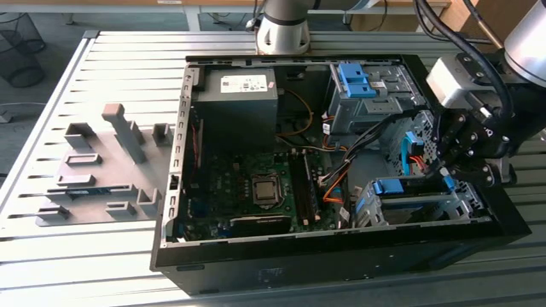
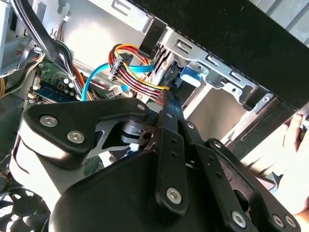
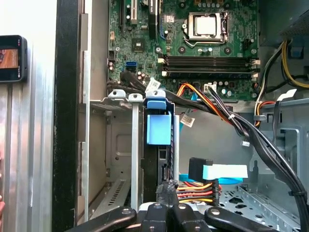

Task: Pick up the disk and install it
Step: 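Insert the first disk wire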

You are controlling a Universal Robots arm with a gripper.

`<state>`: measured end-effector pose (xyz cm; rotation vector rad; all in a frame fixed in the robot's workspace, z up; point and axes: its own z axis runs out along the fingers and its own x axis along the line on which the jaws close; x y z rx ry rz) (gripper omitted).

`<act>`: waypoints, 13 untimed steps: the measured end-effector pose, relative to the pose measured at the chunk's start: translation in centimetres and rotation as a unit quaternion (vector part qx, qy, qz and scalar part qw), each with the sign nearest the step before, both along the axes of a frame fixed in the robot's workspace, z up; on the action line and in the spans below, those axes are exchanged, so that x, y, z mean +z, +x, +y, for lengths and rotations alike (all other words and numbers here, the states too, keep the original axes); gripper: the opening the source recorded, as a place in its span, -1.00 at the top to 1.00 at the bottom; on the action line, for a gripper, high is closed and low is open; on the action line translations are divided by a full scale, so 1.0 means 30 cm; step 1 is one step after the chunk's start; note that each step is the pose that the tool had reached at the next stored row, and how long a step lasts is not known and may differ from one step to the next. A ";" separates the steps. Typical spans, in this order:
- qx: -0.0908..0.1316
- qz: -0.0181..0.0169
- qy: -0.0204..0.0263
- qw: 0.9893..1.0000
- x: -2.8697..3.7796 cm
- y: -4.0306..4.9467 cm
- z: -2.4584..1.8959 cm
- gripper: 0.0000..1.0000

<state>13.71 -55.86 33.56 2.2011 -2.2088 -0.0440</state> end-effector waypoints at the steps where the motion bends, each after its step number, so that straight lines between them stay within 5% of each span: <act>1: 0.000 0.000 0.000 1.000 -0.003 0.001 0.000 0.79; 8: 0.000 0.000 0.000 1.000 -0.008 0.003 0.000 0.79; 13: 0.000 0.000 0.000 1.000 0.024 0.003 0.000 0.79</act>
